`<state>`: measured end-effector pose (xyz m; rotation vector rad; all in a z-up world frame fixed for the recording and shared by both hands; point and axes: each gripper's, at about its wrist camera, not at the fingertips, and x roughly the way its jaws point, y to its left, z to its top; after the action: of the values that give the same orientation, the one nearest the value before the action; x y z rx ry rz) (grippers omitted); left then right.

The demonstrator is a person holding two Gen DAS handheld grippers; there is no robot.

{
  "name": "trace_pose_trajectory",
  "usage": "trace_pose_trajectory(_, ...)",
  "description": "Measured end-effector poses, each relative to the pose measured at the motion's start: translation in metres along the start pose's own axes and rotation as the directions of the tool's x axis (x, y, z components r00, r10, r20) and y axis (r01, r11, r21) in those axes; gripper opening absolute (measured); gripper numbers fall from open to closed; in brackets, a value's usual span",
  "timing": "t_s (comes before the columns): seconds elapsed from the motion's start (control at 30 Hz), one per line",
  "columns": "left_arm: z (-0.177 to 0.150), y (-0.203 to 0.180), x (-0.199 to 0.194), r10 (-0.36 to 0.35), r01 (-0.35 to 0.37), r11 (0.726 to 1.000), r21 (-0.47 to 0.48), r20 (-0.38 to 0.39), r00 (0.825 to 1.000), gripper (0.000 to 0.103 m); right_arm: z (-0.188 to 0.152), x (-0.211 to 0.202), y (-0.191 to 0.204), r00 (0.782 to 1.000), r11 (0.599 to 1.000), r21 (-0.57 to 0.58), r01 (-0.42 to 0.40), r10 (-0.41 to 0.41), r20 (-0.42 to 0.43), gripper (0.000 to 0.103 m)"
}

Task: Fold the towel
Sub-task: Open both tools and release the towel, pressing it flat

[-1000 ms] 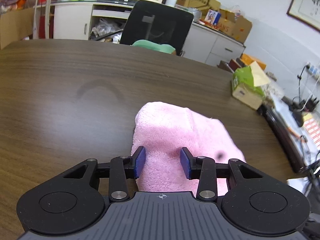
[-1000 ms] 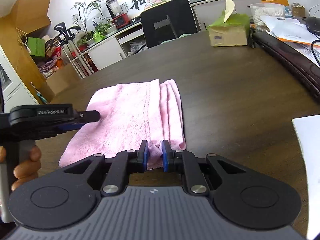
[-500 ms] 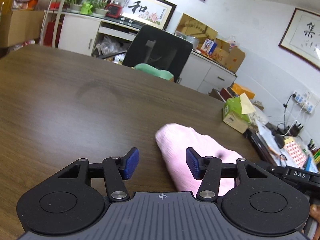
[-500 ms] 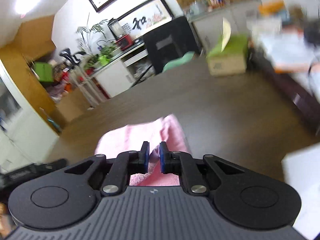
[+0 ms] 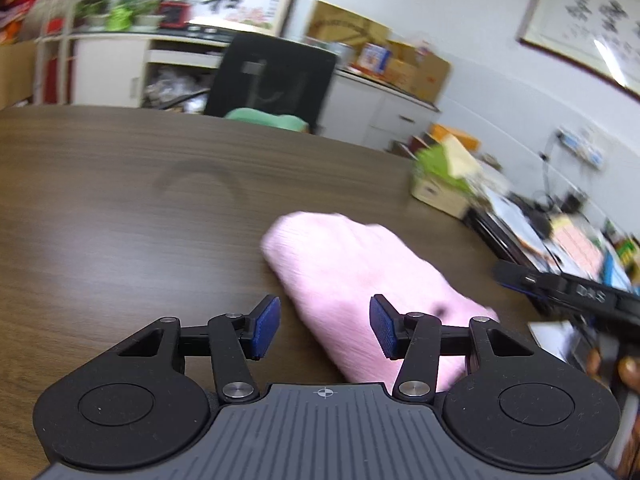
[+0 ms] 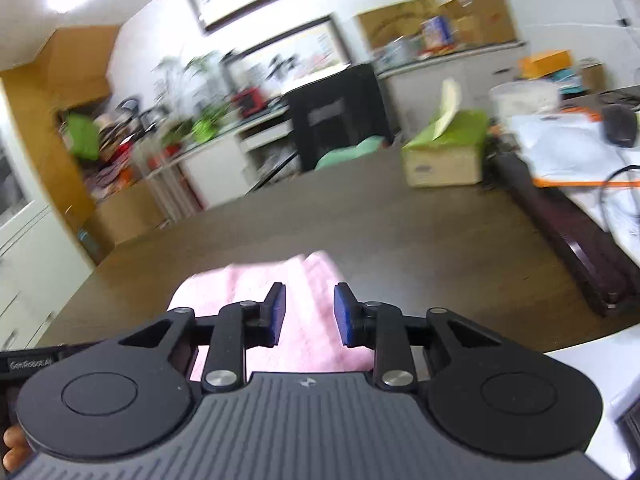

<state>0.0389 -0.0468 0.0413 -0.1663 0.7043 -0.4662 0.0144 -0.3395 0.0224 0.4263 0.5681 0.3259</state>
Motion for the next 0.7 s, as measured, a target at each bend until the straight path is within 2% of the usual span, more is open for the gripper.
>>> trace_pose_trajectory(0.07,-0.003,-0.009,0.004,-0.002,0.003,0.999,0.032,-0.007,1.0,0.051,0.0,0.01,-0.005,0.995,0.997,0.012,-0.077,0.077,-0.066,0.028)
trace_pose_trajectory(0.1,-0.005,-0.014,0.007,0.005,-0.004,0.999,0.054,-0.014,1.0,0.051,0.0,0.016,-0.008,0.994,0.997,0.026,-0.07,0.072,-0.085,0.028)
trace_pose_trajectory(0.17,-0.009,-0.024,0.017,0.029,-0.026,0.995,0.096,-0.035,0.999,0.051,-0.002,0.027,-0.013,0.991,1.0,0.029,0.0,0.004,-0.134,0.029)
trace_pose_trajectory(0.2,-0.011,-0.028,0.023,0.047,-0.041,0.993,0.109,-0.05,0.998,0.051,-0.003,0.033,-0.017,0.987,0.999,0.035,0.021,-0.015,-0.162,0.027)
trace_pose_trajectory(0.37,-0.015,-0.028,0.043,0.125,-0.11,0.982,0.156,-0.087,0.988,0.056,-0.006,0.039,-0.017,0.985,0.994,0.099,0.054,-0.037,-0.166,0.029)
trace_pose_trajectory(0.43,-0.014,-0.025,0.042,0.173,-0.158,0.972,0.173,-0.072,0.982,0.056,-0.011,0.043,-0.007,0.984,0.994,0.1,0.047,-0.029,-0.176,0.029)
trace_pose_trajectory(0.53,-0.009,-0.014,0.038,0.293,-0.283,0.939,0.195,-0.022,0.956,0.056,-0.017,0.048,0.011,0.98,0.996,0.09,0.017,0.001,-0.198,0.028)
trace_pose_trajectory(0.6,-0.005,0.0,0.036,0.287,-0.279,0.949,0.144,-0.036,0.957,0.056,-0.019,0.051,0.025,0.981,0.999,0.049,0.023,-0.014,-0.195,0.029)
trace_pose_trajectory(0.7,0.0,0.019,0.027,0.218,-0.216,0.975,0.048,-0.055,0.974,0.055,-0.016,0.045,0.045,0.989,0.995,-0.067,0.072,-0.08,-0.122,0.031)
